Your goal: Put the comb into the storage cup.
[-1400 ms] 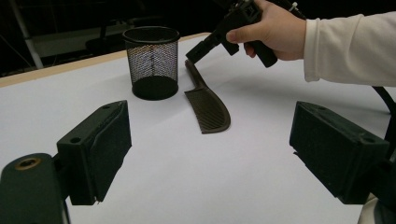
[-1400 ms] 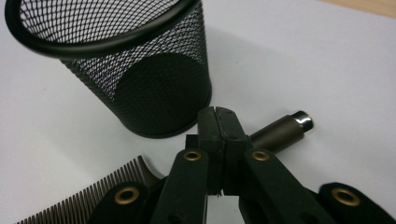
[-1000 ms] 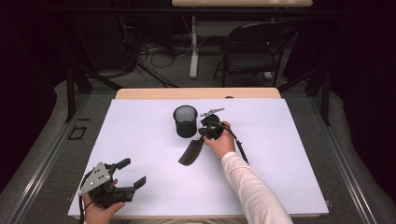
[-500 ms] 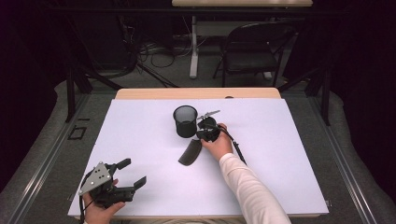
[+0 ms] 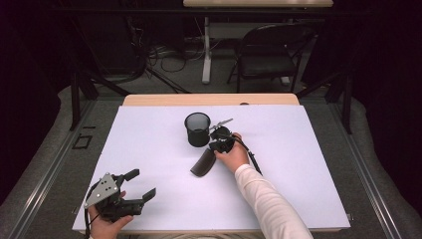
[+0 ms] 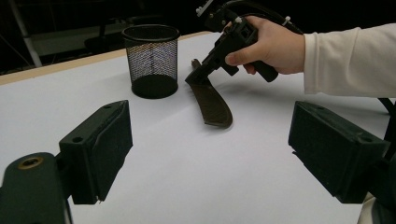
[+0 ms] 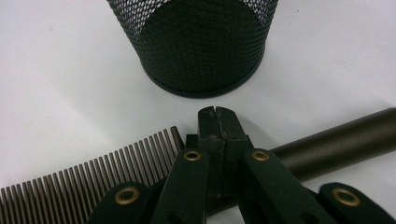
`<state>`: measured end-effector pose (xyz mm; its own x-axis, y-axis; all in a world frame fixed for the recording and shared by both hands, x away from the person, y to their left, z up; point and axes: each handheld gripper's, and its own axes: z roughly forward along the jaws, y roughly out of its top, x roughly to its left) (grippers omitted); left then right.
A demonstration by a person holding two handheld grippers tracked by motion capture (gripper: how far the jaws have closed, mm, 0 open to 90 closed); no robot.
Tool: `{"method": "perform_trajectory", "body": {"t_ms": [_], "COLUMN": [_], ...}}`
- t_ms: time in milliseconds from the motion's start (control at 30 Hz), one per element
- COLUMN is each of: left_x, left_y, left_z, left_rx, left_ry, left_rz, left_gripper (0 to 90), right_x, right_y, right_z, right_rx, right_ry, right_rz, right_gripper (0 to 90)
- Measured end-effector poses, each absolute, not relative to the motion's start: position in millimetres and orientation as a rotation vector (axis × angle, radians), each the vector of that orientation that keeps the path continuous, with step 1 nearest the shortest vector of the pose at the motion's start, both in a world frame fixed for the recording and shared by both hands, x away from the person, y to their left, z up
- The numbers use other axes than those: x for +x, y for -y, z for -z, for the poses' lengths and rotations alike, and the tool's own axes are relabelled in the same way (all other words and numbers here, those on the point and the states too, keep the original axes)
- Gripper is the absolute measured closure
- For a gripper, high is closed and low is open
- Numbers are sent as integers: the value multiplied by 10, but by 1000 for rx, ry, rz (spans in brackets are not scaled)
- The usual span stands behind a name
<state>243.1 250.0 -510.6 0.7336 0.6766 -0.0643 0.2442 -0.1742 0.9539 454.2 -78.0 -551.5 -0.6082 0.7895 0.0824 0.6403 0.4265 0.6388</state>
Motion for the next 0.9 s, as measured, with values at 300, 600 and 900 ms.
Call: {"method": "perform_trajectory", "body": {"t_ms": [300, 600, 900], "left_x": [2430, 2429, 2428], "left_y": [-2501, -2498, -2499], "left_z": [5106, 5107, 5106], "left_rx": [1745, 1746, 1750], "left_ry": [-733, -732, -729], "left_rz": [-454, -454, -454], "left_gripper": [142, 142, 142], "right_x": [4474, 4420, 4339], "right_y": [821, 892, 945], "right_z": [5516, 5499, 5496], "right_rx": [1254, 1261, 1273], "right_ry": [-2461, -2471, -2478], "right_rz": [-937, -922, -905], "right_gripper": [900, 900, 900]}}
